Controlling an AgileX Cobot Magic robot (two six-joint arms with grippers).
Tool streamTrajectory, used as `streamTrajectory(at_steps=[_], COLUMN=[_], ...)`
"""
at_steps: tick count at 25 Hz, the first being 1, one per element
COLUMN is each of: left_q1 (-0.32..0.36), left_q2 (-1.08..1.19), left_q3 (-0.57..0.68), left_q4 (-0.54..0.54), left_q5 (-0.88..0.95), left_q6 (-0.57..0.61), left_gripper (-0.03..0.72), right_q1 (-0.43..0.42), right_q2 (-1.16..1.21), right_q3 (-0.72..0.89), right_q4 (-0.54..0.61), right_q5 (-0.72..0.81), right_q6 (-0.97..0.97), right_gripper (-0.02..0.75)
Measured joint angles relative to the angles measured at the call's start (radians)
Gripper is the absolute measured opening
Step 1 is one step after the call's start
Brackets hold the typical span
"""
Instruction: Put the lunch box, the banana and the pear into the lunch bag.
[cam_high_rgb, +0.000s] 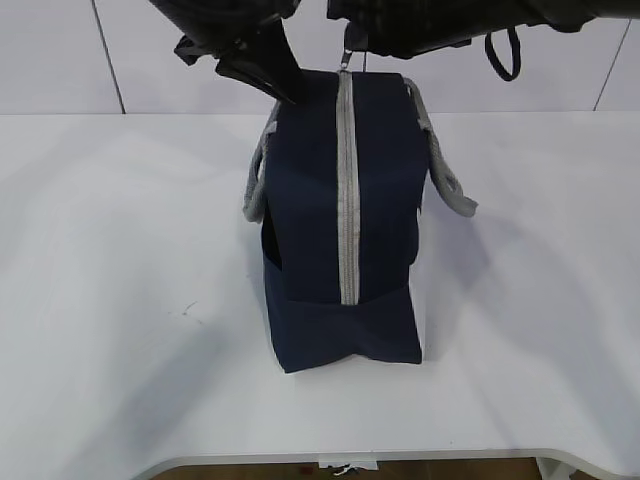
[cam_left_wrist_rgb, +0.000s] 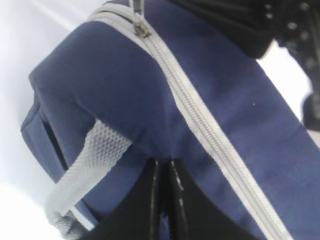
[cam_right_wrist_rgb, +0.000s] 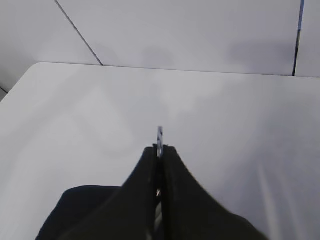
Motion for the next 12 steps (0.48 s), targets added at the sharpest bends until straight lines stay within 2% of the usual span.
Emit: streamTrajectory(at_steps=[6, 12], left_q1=[-0.036, -0.042], left_q2=[-0.027, -0.046], left_q3=[0.0, 0.0], left_q4=[0.097, 0.109], left_q5=[0.0, 0.0], left_q6=[0.02, 0.024], left_gripper=[-0.005, -0.006], right_q1=[0.0, 0.0], right_q2=[0.0, 0.0], right_q3=[-0.004, -0.039], right_q4=[0.002, 0.002], right_q5=[0.014, 0.039], right_q6=[0.0, 0.0], right_gripper=[0.001, 0.001])
